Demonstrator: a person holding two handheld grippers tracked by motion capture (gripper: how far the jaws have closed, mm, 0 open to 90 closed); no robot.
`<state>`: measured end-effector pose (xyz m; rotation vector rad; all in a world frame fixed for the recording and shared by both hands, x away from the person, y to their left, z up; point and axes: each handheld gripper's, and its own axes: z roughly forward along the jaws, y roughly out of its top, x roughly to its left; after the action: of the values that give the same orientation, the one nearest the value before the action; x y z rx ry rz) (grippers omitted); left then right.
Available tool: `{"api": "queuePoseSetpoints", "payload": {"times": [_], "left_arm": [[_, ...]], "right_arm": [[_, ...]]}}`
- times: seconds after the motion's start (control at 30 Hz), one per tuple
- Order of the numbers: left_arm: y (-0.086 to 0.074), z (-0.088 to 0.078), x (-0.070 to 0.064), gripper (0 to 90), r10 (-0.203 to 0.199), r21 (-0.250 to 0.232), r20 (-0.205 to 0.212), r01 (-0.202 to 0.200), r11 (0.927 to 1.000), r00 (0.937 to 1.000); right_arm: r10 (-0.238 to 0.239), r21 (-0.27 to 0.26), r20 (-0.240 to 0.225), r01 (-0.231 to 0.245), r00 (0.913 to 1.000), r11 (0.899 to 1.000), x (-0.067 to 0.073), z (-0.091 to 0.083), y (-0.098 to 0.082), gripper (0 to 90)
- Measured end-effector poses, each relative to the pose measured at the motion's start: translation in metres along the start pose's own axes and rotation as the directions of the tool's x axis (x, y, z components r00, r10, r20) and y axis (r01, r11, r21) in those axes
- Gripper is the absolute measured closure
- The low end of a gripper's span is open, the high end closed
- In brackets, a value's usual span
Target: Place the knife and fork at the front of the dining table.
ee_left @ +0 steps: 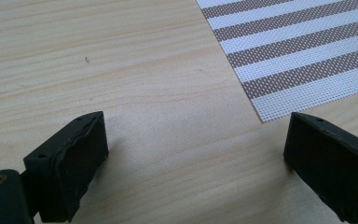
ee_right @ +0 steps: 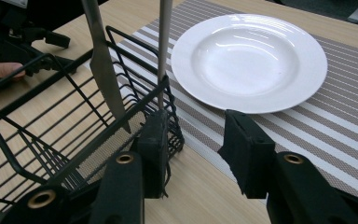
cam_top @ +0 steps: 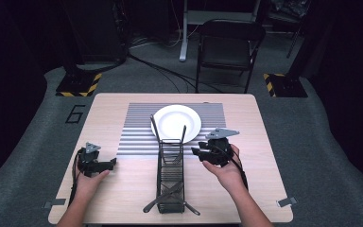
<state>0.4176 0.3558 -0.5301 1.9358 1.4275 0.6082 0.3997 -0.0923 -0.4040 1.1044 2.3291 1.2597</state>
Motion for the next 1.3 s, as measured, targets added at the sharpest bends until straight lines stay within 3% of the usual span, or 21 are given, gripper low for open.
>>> {"api": "queuePoseSetpoints", "payload": {"times": [0.57,0.9,1.3], "left_arm": [[0.000,0.000,0.000,6.0,0.000,0.000,0.000,0.000,1.0000,1.0000],[0.000,0.001,0.000,6.0,0.000,-0.007,0.000,0.000,1.0000,1.0000],[0.000,0.001,0.000,6.0,0.001,-0.006,-0.001,-0.001,1.0000,1.0000]], "right_arm": [[-0.020,0.002,-0.041,0.020,0.9990,1.000,0.010,0.024,0.017,63.0],[-0.008,-0.010,-0.051,0.008,0.9987,1.000,0.013,0.032,0.022,63.5],[-0.030,-0.008,-0.043,0.030,0.9986,1.000,0.018,0.040,0.028,73.2]]}}
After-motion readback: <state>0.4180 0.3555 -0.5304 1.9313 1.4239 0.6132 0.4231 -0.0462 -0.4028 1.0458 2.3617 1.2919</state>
